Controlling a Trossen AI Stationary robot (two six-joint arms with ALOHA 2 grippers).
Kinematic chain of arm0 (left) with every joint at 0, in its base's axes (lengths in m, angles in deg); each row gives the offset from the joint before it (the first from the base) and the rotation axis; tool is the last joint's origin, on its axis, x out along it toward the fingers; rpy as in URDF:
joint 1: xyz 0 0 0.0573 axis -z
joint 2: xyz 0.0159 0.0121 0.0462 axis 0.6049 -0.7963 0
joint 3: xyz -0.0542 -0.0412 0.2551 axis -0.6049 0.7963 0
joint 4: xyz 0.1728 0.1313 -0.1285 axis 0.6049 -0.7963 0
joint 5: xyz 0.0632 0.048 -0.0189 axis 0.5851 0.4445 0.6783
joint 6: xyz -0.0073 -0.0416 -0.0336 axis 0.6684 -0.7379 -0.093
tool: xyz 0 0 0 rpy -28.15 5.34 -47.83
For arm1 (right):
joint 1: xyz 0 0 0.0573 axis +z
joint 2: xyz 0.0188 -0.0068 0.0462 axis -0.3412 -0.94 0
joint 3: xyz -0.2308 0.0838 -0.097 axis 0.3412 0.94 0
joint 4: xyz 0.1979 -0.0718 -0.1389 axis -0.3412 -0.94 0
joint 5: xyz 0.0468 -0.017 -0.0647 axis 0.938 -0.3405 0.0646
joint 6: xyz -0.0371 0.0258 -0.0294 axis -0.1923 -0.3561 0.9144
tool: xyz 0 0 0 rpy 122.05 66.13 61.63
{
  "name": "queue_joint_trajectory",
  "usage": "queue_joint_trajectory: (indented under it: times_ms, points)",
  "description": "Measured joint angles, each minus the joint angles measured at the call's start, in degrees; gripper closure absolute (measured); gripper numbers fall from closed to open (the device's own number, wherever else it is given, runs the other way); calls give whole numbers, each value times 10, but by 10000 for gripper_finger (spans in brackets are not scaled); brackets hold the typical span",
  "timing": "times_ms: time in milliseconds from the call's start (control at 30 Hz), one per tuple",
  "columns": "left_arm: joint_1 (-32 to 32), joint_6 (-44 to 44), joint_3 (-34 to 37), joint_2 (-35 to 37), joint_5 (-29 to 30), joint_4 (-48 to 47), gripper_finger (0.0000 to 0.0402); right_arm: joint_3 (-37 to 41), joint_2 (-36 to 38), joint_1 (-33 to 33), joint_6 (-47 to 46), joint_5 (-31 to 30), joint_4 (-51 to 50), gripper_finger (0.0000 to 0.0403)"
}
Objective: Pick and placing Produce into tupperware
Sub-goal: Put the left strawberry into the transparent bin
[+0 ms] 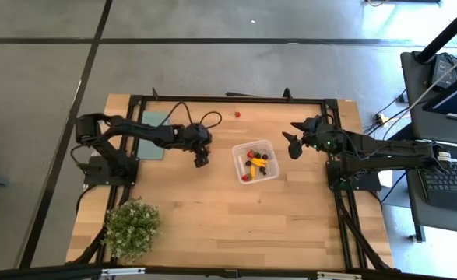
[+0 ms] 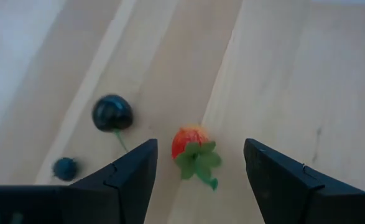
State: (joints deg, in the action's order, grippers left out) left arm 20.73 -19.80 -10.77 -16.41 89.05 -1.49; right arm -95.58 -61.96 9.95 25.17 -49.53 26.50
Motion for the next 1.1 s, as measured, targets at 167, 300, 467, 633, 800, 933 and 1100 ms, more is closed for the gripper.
queue_joint_trajectory:
  times_ms: [167,300,467,633,800,933,1100]
  points:
    - [0,0,0,-34,0,23,170,0,0,0,0,-1,0,137]
    - [0,-1,0,-47,-2,30,170,0,0,0,0,-1,0,137]
    - [0,-2,-1,-48,-3,30,181,0,0,0,1,-1,0,137]
    - [1,-2,-1,-49,-6,30,215,0,0,0,1,-1,0,137]
    - [1,-2,-1,-49,-8,30,260,0,0,0,1,-1,0,137]
    - [1,-2,-1,-49,-7,29,300,0,0,0,1,-1,0,137]
    - [3,-33,-1,-49,1,29,322,0,0,0,1,-1,0,137]
